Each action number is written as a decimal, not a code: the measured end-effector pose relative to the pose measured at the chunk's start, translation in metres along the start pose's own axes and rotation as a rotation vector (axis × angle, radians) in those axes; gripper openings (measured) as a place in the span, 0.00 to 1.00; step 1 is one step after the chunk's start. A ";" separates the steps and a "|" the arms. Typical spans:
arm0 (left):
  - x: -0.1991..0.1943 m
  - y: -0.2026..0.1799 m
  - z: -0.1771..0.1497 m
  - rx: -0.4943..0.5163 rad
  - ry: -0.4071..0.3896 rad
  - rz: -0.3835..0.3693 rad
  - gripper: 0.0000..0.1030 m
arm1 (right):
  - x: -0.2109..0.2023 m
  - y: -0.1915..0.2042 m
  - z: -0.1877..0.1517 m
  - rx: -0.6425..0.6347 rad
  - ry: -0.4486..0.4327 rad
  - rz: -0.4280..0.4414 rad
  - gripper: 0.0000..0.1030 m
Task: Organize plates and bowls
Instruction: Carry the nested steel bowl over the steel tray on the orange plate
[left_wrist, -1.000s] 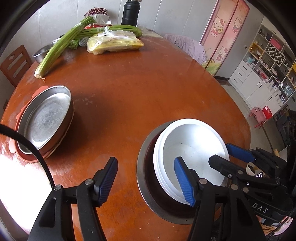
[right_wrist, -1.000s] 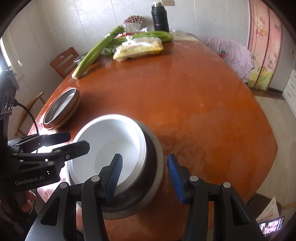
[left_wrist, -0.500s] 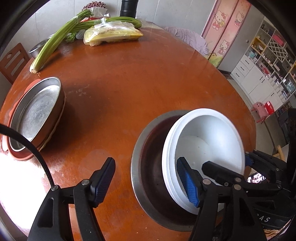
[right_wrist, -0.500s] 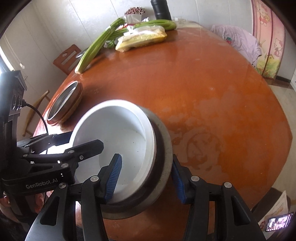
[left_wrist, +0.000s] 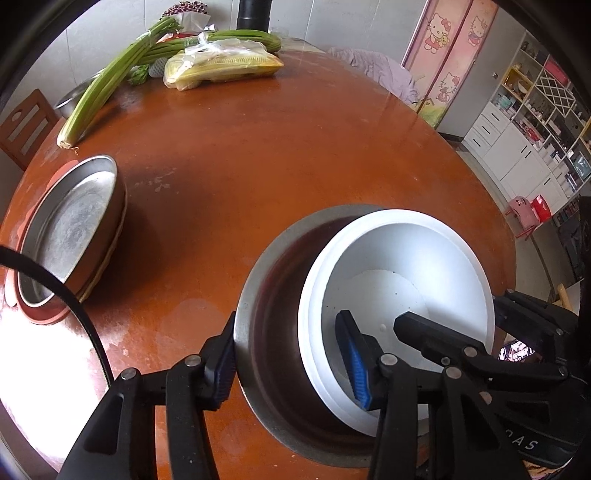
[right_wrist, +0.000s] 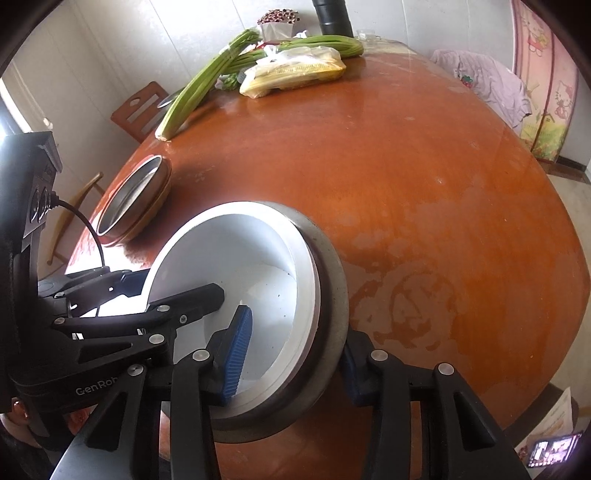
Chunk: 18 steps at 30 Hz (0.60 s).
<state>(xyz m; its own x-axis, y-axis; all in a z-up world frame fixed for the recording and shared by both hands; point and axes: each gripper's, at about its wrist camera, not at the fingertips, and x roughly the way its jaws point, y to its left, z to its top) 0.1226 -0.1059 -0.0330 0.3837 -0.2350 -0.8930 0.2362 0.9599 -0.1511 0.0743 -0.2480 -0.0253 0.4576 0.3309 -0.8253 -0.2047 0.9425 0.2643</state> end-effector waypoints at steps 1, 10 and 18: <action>-0.002 0.002 0.001 -0.003 -0.003 0.002 0.48 | -0.001 0.002 0.001 -0.004 -0.002 0.001 0.44; -0.026 0.029 0.011 -0.047 -0.048 0.022 0.48 | -0.005 0.027 0.023 -0.057 -0.028 0.020 0.44; -0.047 0.072 0.024 -0.104 -0.086 0.046 0.49 | 0.004 0.065 0.053 -0.120 -0.038 0.039 0.44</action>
<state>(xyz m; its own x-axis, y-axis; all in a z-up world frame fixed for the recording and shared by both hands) 0.1435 -0.0298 0.0082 0.4685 -0.1987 -0.8608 0.1243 0.9795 -0.1585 0.1088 -0.1831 0.0152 0.4794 0.3707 -0.7955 -0.3238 0.9172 0.2323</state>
